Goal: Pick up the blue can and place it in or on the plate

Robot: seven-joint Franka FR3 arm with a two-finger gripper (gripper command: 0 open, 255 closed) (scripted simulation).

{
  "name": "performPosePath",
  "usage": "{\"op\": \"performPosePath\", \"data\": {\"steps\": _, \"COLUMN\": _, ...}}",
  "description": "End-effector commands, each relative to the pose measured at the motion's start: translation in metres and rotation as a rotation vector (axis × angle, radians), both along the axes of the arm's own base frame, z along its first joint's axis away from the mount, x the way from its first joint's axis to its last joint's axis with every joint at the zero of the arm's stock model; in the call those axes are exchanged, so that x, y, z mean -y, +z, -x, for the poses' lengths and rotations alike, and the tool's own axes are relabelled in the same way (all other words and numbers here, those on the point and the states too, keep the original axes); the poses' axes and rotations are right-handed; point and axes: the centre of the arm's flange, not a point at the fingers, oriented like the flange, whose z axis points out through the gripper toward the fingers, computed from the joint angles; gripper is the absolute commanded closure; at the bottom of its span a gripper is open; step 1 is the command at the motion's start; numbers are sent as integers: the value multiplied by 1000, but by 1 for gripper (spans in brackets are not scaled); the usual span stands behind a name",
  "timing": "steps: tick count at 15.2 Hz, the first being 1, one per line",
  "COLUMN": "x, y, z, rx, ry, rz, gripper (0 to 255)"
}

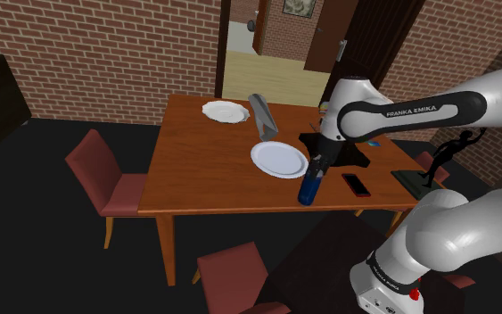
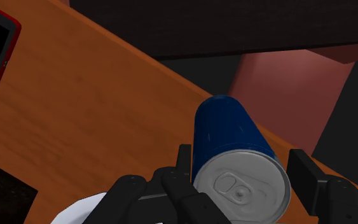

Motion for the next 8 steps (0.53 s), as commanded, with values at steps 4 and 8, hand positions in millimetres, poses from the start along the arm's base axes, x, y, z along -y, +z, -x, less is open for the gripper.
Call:
{"op": "performPosePath", "data": {"steps": 4, "x": 2, "y": 27, "z": -1, "rx": 0, "ry": 0, "rz": 0, "gripper": 255}}
{"op": "performPosePath", "data": {"steps": 8, "x": 2, "y": 48, "z": -1, "rx": 0, "ry": 0, "rz": 0, "gripper": 255}}
